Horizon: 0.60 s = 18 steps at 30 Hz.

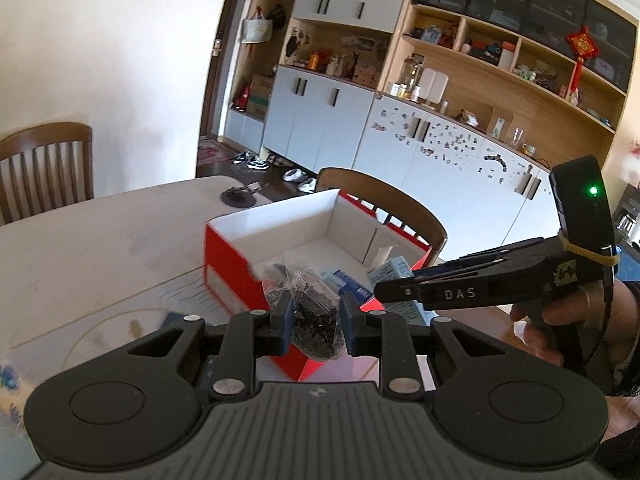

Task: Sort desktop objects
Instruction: 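Carry the black bag and white-green carton with both tools over the red box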

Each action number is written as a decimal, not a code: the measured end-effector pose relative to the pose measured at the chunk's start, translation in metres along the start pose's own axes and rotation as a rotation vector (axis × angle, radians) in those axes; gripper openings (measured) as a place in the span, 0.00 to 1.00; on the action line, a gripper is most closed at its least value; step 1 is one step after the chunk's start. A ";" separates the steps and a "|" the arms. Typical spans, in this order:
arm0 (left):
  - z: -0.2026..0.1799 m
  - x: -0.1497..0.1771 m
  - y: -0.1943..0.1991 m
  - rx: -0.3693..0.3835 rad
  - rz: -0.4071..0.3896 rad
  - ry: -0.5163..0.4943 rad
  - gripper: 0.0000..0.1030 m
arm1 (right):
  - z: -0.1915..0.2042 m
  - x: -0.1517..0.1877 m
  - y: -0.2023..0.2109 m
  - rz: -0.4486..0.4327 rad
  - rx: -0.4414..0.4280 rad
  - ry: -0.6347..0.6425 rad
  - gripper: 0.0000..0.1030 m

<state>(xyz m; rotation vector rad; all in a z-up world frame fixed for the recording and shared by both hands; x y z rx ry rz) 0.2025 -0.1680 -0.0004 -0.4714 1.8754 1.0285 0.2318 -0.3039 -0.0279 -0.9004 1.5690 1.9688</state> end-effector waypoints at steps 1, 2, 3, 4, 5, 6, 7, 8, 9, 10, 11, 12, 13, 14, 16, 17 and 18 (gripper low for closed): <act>-0.003 -0.002 -0.004 0.004 0.002 -0.004 0.23 | -0.004 -0.001 0.000 0.000 0.001 0.000 0.27; -0.007 -0.004 -0.009 0.009 0.004 -0.007 0.23 | -0.008 -0.003 -0.001 -0.001 0.001 -0.001 0.27; -0.009 -0.005 -0.013 0.011 0.006 -0.011 0.23 | -0.012 -0.005 -0.001 -0.001 0.001 -0.001 0.27; -0.012 -0.006 -0.017 0.015 0.008 -0.015 0.23 | -0.016 -0.006 -0.001 -0.001 0.002 0.000 0.27; -0.016 -0.008 -0.021 0.019 0.010 -0.018 0.23 | -0.019 -0.008 -0.002 -0.001 0.001 0.000 0.27; -0.019 -0.010 -0.025 0.024 0.012 -0.021 0.23 | -0.023 -0.010 -0.002 -0.002 0.001 0.001 0.27; -0.023 -0.011 -0.028 0.027 0.014 -0.025 0.23 | -0.026 -0.012 -0.002 -0.003 0.001 0.004 0.27; -0.025 -0.013 -0.032 0.032 0.016 -0.028 0.23 | -0.029 -0.014 -0.002 -0.005 0.001 0.006 0.27; -0.028 -0.014 -0.036 0.037 0.018 -0.032 0.23 | -0.033 -0.016 -0.002 -0.006 0.000 0.007 0.27; -0.031 -0.016 -0.040 0.040 0.021 -0.036 0.23 | -0.037 -0.017 -0.003 -0.007 -0.003 0.004 0.27; -0.034 -0.017 -0.044 0.044 0.023 -0.040 0.23 | -0.041 -0.020 -0.003 -0.006 -0.005 0.000 0.27; -0.037 -0.018 -0.047 0.048 0.025 -0.045 0.23 | -0.046 -0.021 -0.004 -0.006 -0.004 -0.001 0.27; -0.040 -0.020 -0.051 0.050 0.027 -0.051 0.23 | -0.049 -0.023 -0.005 -0.007 -0.004 -0.001 0.27; -0.043 -0.022 -0.055 0.053 0.029 -0.056 0.23 | -0.053 -0.025 -0.006 -0.007 -0.003 0.000 0.27; -0.047 -0.024 -0.063 0.058 0.032 -0.064 0.23 | -0.061 -0.029 -0.008 -0.008 0.000 0.003 0.27; -0.049 -0.026 -0.068 0.060 0.035 -0.067 0.23 | -0.065 -0.030 -0.009 -0.008 0.001 0.003 0.27; -0.051 -0.028 -0.072 0.064 0.039 -0.070 0.23 | -0.069 -0.032 -0.010 -0.007 0.002 0.004 0.27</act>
Point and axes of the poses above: each gripper's, at about its wrist camera, not at the fingertips, and y roughly against the way its jaws point, z to its left, x to its underside, the point moved 6 cm from there along -y, roughly the way its jaws point, and after that the axes turned 4 degrees about -z, right-handed, at the moved point
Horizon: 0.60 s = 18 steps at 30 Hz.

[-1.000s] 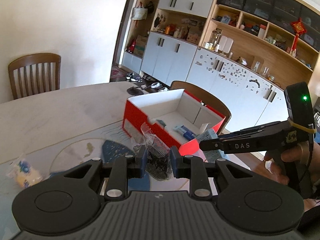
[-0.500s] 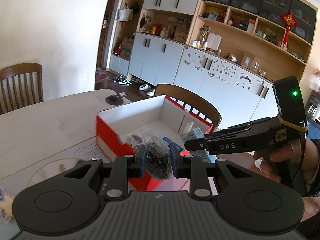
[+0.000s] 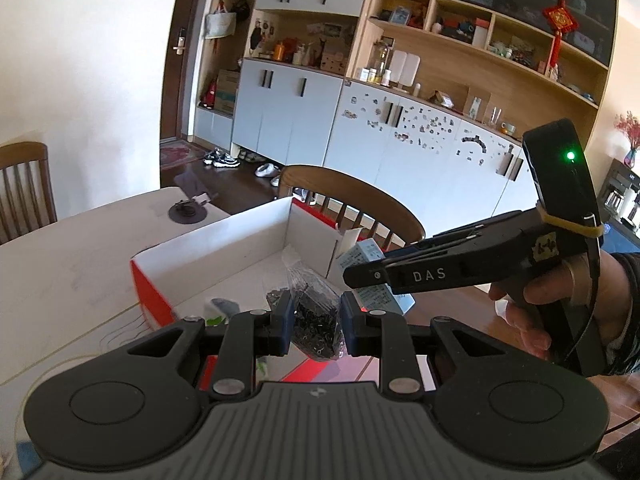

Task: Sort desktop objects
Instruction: 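Carry the black bag and white-green carton with both tools over the red box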

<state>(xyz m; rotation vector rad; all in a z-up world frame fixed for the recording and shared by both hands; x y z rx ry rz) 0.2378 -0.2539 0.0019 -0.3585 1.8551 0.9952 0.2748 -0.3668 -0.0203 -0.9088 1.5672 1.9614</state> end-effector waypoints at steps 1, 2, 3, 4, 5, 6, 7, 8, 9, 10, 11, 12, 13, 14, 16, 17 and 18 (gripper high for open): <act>-0.001 -0.001 -0.005 0.003 0.004 -0.003 0.23 | -0.003 -0.001 -0.002 0.001 0.002 0.000 0.27; -0.002 -0.003 -0.009 0.004 0.009 -0.008 0.23 | -0.007 -0.003 -0.003 0.003 0.003 -0.001 0.27; -0.003 -0.004 -0.013 0.005 0.013 -0.014 0.23 | -0.010 -0.004 -0.005 0.006 0.002 -0.002 0.27; -0.003 -0.006 -0.019 0.006 0.019 -0.018 0.23 | -0.014 -0.005 -0.008 0.009 0.002 -0.002 0.27; -0.004 -0.008 -0.024 0.006 0.024 -0.020 0.23 | -0.017 -0.007 -0.010 0.010 0.005 -0.001 0.27; -0.005 -0.009 -0.029 0.006 0.029 -0.023 0.23 | -0.020 -0.008 -0.012 0.011 0.008 0.000 0.27; -0.004 -0.011 -0.034 0.007 0.035 -0.027 0.23 | -0.022 -0.009 -0.014 0.013 0.008 -0.002 0.27; -0.005 -0.012 -0.039 0.007 0.041 -0.029 0.23 | -0.025 -0.010 -0.016 0.014 0.007 -0.003 0.27; -0.005 -0.014 -0.044 0.008 0.045 -0.031 0.23 | -0.027 -0.011 -0.018 0.015 0.007 -0.003 0.27; -0.005 -0.015 -0.048 0.008 0.051 -0.035 0.23 | -0.030 -0.012 -0.020 0.015 0.008 -0.002 0.27; -0.005 -0.016 -0.053 0.010 0.057 -0.036 0.23 | -0.033 -0.014 -0.023 0.017 0.010 -0.003 0.27; -0.005 -0.017 -0.058 0.013 0.064 -0.038 0.23 | -0.034 -0.016 -0.026 0.019 0.010 -0.006 0.27; -0.005 -0.018 -0.063 0.013 0.070 -0.039 0.23 | -0.036 -0.016 -0.029 0.024 0.009 -0.012 0.27; -0.005 -0.017 -0.068 0.013 0.079 -0.038 0.23 | -0.038 -0.017 -0.032 0.030 0.006 -0.016 0.27; -0.003 -0.018 -0.079 0.014 0.096 -0.031 0.23 | -0.041 -0.018 -0.039 0.040 0.002 -0.014 0.27; -0.001 -0.019 -0.084 0.015 0.105 -0.025 0.23 | -0.042 -0.019 -0.043 0.044 0.003 -0.011 0.27; 0.001 -0.019 -0.090 0.017 0.117 -0.018 0.23 | -0.044 -0.020 -0.047 0.049 0.002 -0.009 0.27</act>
Point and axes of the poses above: each gripper's, at about its wrist camera, not at the fingertips, and y roughly against the way its jaws point, z to its left, x to its underside, the point moved 6 cm from there along -y, roughly the way its jaws point, and after that the axes turned 4 degrees about -z, right-handed, at the moved point
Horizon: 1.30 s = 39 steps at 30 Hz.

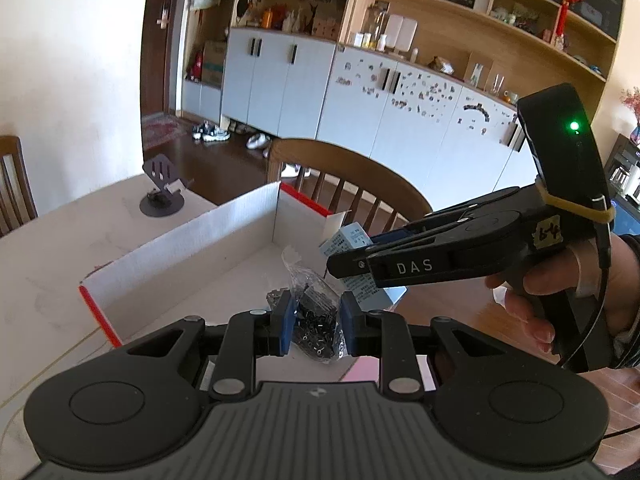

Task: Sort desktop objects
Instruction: 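Carry the black bag and white-green carton with both tools over the red box, then lower the carton into the box and open right tool while left tool holds the black bag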

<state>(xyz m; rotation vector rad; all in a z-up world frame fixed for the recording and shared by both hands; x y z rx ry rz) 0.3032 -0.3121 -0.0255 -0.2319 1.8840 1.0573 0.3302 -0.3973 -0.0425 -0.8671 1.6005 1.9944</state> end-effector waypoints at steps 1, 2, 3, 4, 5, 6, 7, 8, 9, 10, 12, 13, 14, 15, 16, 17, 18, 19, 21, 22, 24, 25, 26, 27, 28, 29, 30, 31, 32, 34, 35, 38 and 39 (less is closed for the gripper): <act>0.002 -0.002 -0.005 0.001 0.010 0.005 0.23 | -0.002 -0.001 -0.004 0.006 -0.004 -0.001 0.27; 0.004 -0.002 -0.010 0.001 0.024 0.009 0.23 | -0.003 -0.001 -0.008 0.013 -0.011 -0.004 0.27; 0.006 -0.002 -0.015 0.001 0.036 0.014 0.23 | -0.005 -0.001 -0.012 0.021 -0.021 -0.008 0.27; 0.009 -0.003 -0.020 -0.001 0.049 0.018 0.23 | -0.007 -0.002 -0.017 0.030 -0.023 -0.012 0.27; 0.010 -0.003 -0.024 -0.003 0.060 0.022 0.23 | -0.010 -0.003 -0.022 0.038 -0.020 -0.014 0.27; 0.012 -0.003 -0.028 -0.005 0.070 0.027 0.23 | -0.012 -0.004 -0.026 0.044 -0.018 -0.016 0.27; 0.015 -0.002 -0.033 -0.006 0.080 0.034 0.23 | -0.015 -0.005 -0.030 0.048 -0.018 -0.016 0.27; 0.016 -0.002 -0.036 -0.004 0.089 0.040 0.23 | -0.016 -0.006 -0.033 0.051 -0.013 -0.014 0.27; 0.017 -0.001 -0.040 -0.005 0.096 0.042 0.23 | -0.018 -0.008 -0.037 0.055 -0.012 -0.014 0.27; 0.018 -0.001 -0.043 -0.007 0.106 0.039 0.23 | -0.019 -0.010 -0.041 0.060 -0.021 -0.017 0.27; 0.017 0.000 -0.050 -0.007 0.125 0.029 0.23 | -0.022 -0.012 -0.048 0.068 -0.021 -0.012 0.27; 0.017 0.001 -0.054 -0.006 0.138 0.025 0.23 | -0.023 -0.013 -0.051 0.072 -0.021 -0.006 0.27; 0.017 0.002 -0.058 -0.009 0.149 0.018 0.23 | -0.023 -0.014 -0.055 0.076 -0.025 -0.004 0.27; 0.017 0.004 -0.062 -0.011 0.162 0.014 0.23 | -0.024 -0.014 -0.059 0.083 -0.023 -0.005 0.27; 0.018 0.005 -0.066 -0.011 0.176 0.013 0.23 | -0.024 -0.015 -0.063 0.090 -0.021 -0.003 0.27; 0.018 0.006 -0.069 -0.013 0.186 0.012 0.23 | -0.025 -0.015 -0.068 0.095 -0.021 -0.001 0.27; 0.018 0.007 -0.073 -0.015 0.198 0.012 0.23 | -0.026 -0.016 -0.073 0.102 -0.022 -0.001 0.27; 0.018 0.009 -0.076 -0.014 0.207 0.008 0.23 | -0.026 -0.015 -0.078 0.111 -0.026 -0.003 0.27; 0.018 0.011 -0.081 -0.020 0.219 -0.004 0.23 | -0.027 -0.015 -0.086 0.127 -0.032 -0.008 0.27; 0.019 0.012 -0.085 -0.025 0.228 -0.006 0.23 | -0.027 -0.015 -0.089 0.132 -0.030 -0.004 0.27; 0.022 0.014 -0.091 -0.029 0.248 -0.004 0.23 | -0.027 -0.014 -0.097 0.141 -0.033 0.001 0.27; 0.023 0.015 -0.094 -0.032 0.254 -0.005 0.23 | -0.027 -0.014 -0.100 0.145 -0.032 0.004 0.27; 0.023 0.015 -0.096 -0.034 0.262 -0.002 0.23 | -0.027 -0.014 -0.103 0.148 -0.030 0.006 0.27; 0.024 0.016 -0.099 -0.031 0.270 0.004 0.23 | -0.028 -0.013 -0.106 0.153 -0.032 0.005 0.27; 0.026 0.017 -0.102 -0.025 0.282 0.012 0.23 | -0.028 -0.013 -0.109 0.159 -0.037 0.004 0.27; 0.027 0.019 -0.106 -0.021 0.301 0.026 0.23 | -0.028 -0.012 -0.112 0.164 -0.042 0.002 0.27; 0.029 0.020 -0.109 -0.020 0.310 0.039 0.23 | -0.028 -0.012 -0.115 0.169 -0.046 0.002 0.27; 0.029 0.021 -0.110 -0.018 0.317 0.048 0.23 | -0.028 -0.011 -0.118 0.176 -0.047 0.005 0.27; 0.030 0.022 -0.112 -0.016 0.323 0.051 0.23 | -0.029 -0.011 -0.121 0.185 -0.048 0.007 0.27; 0.031 0.025 -0.114 -0.014 0.337 0.054 0.23 | -0.029 -0.009 -0.127 0.197 -0.047 0.010 0.27; 0.031 0.026 -0.116 -0.014 0.344 0.054 0.23 | -0.029 -0.009 -0.130 0.203 -0.047 0.011 0.27; 0.033 0.030 -0.119 -0.015 0.362 0.057 0.23 | -0.029 -0.005 -0.136 0.221 -0.042 0.016 0.27; 0.033 0.032 -0.120 -0.014 0.369 0.061 0.23 | -0.028 -0.003 -0.138 0.227 -0.042 0.017 0.27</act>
Point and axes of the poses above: each gripper's, at about its wrist camera, not at the fingertips, and y roughly against the way its jaws point, z to its left, x to its underside, the point moved 6 cm from there along -y, roughly the way its jaws point, and after that the axes turned 4 degrees about -z, right-handed, at the moved point
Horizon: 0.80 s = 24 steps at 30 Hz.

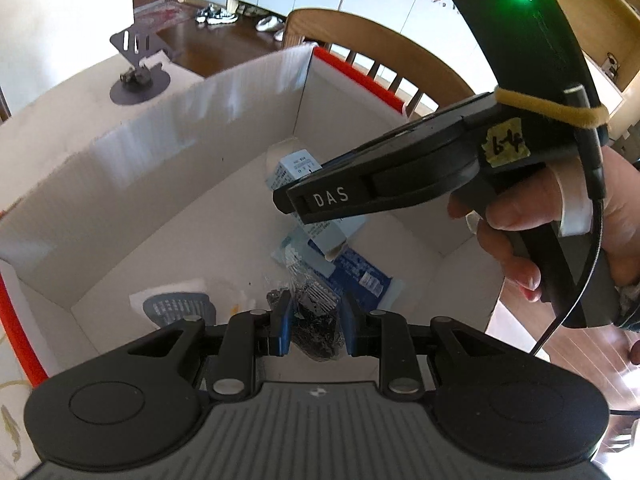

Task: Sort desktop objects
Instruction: 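Lower the carton into the box and open right tool while left tool holds the black bag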

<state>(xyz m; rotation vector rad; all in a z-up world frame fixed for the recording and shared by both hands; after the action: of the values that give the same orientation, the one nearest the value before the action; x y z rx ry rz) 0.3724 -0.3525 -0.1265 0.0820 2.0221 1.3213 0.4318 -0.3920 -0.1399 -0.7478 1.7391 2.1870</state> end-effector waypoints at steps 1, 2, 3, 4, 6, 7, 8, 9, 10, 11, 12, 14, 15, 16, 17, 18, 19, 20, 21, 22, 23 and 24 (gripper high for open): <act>0.001 0.000 -0.003 -0.002 0.005 0.002 0.23 | 0.001 0.001 -0.002 0.005 -0.001 0.002 0.27; 0.001 0.001 -0.004 -0.003 0.010 0.003 0.23 | 0.001 0.001 -0.003 0.010 0.001 0.006 0.27; 0.002 0.002 -0.006 -0.002 0.017 0.006 0.23 | 0.002 0.001 -0.004 0.015 0.005 0.010 0.27; 0.003 0.003 -0.008 -0.004 0.023 0.010 0.23 | 0.002 0.001 -0.004 0.017 0.005 0.013 0.27; 0.004 0.005 -0.012 -0.010 0.045 0.019 0.23 | 0.003 0.001 -0.006 0.025 0.009 0.017 0.27; 0.005 0.006 -0.014 -0.014 0.053 0.020 0.23 | 0.003 0.001 -0.006 0.031 0.014 0.020 0.27; 0.006 0.007 -0.015 -0.016 0.057 0.020 0.23 | 0.003 0.001 -0.007 0.033 0.015 0.022 0.27; 0.007 0.008 -0.017 -0.016 0.065 0.023 0.23 | 0.004 0.000 -0.009 0.037 0.015 0.026 0.27; 0.008 0.009 -0.018 -0.017 0.073 0.027 0.23 | 0.004 -0.001 -0.009 0.040 0.018 0.029 0.27; 0.008 0.010 -0.019 -0.016 0.079 0.031 0.23 | 0.004 -0.001 -0.010 0.045 0.020 0.030 0.27; 0.009 0.010 -0.020 -0.015 0.083 0.034 0.23 | 0.004 0.000 -0.011 0.050 0.021 0.031 0.27; 0.009 0.012 -0.021 -0.014 0.088 0.031 0.23 | 0.005 0.000 -0.013 0.063 0.025 0.035 0.27; 0.008 0.012 -0.021 -0.013 0.089 0.030 0.23 | 0.005 0.000 -0.014 0.066 0.026 0.037 0.27; 0.010 0.009 -0.023 -0.013 0.091 0.031 0.23 | 0.005 0.000 -0.014 0.069 0.026 0.038 0.27; 0.011 0.008 -0.023 -0.012 0.091 0.033 0.23 | 0.005 0.000 -0.014 0.071 0.027 0.037 0.27; 0.011 0.008 -0.023 -0.012 0.090 0.033 0.23 | 0.005 -0.001 -0.015 0.074 0.029 0.037 0.27; 0.011 0.008 -0.023 -0.013 0.090 0.030 0.23 | 0.005 -0.001 -0.015 0.075 0.031 0.037 0.28; 0.011 0.008 -0.023 -0.014 0.088 0.031 0.23 | 0.005 0.000 -0.014 0.075 0.032 0.038 0.30; 0.012 0.007 -0.023 -0.017 0.087 0.033 0.23 | 0.005 -0.001 -0.014 0.073 0.031 0.038 0.30; 0.012 0.007 -0.023 -0.021 0.087 0.036 0.23 | 0.005 -0.001 -0.014 0.071 0.031 0.038 0.31; 0.013 0.007 -0.022 -0.020 0.084 0.039 0.23 | 0.004 -0.002 -0.014 0.070 0.031 0.037 0.31; 0.013 0.006 -0.022 -0.019 0.082 0.041 0.23 | 0.005 -0.002 -0.013 0.067 0.029 0.034 0.32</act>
<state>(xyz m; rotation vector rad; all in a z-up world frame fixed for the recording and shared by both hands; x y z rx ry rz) 0.3821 -0.3501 -0.1506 0.1309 2.0598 1.4029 0.4391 -0.3839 -0.1492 -0.7345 1.8346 2.1991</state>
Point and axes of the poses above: each gripper's, at about its wrist camera, not at the fingertips, and y roughly against the way its jaws point, z to its left, x to its underside, the point moved 6 cm from there along -y, roughly the way its jaws point, and after that the axes turned 4 degrees about -z, right-handed, at the moved point
